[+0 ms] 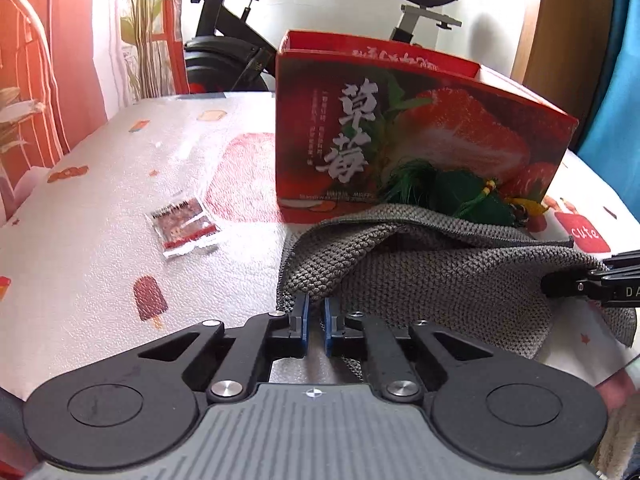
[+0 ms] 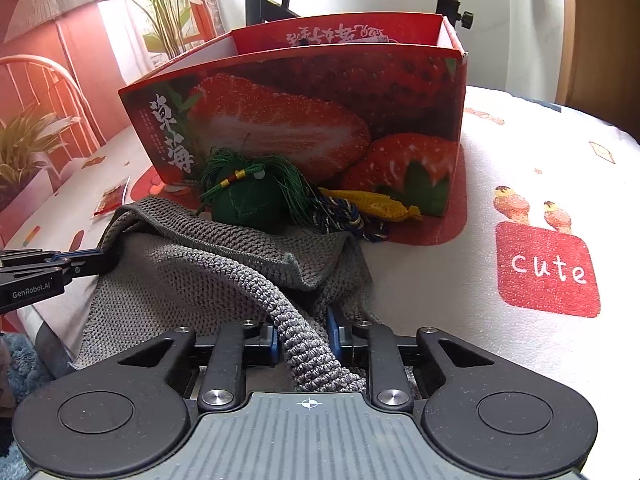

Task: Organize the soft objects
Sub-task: 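Lower both tools onto the grey knit cloth and close them, then lift the grey cloth with both tools and carry it over the red box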

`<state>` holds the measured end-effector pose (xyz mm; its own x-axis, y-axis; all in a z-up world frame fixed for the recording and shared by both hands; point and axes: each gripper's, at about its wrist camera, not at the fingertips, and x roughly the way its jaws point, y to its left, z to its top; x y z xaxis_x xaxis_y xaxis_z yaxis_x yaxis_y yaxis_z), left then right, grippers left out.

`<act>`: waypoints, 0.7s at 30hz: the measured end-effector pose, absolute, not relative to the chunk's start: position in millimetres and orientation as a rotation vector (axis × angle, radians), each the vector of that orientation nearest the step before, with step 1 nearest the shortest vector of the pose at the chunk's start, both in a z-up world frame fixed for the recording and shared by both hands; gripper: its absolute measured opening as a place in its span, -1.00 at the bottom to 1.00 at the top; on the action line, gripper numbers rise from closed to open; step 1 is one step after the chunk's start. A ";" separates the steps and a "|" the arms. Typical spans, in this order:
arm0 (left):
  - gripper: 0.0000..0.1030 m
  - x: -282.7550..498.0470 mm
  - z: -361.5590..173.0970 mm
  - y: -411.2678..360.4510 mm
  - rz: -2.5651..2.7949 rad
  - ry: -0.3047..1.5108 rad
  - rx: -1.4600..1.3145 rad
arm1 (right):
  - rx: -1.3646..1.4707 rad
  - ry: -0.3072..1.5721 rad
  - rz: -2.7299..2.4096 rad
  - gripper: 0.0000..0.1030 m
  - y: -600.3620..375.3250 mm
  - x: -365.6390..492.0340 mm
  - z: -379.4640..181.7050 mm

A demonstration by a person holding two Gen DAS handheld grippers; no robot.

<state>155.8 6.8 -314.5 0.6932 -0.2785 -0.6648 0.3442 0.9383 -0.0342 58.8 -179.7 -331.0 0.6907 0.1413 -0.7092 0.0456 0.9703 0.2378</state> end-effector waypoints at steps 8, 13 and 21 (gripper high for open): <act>-0.89 150.0 -297.4 12.2 -0.333 0.654 0.053 | 0.243 0.791 0.055 -0.75 -180.2 57.9 -325.7; -0.89 151.7 -298.1 12.8 -0.333 0.651 0.032 | 0.250 0.794 0.054 -0.74 -181.3 59.2 -326.0; 0.13 156.9 -303.5 5.6 -0.356 0.665 0.055 | 0.259 0.798 0.058 -0.74 -183.2 58.1 -329.0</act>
<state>156.9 5.6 -303.5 0.7285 -0.3056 -0.6131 0.3407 0.9381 -0.0629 58.1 -183.2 -329.0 0.6982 0.1489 -0.7002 0.0459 0.9668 0.2514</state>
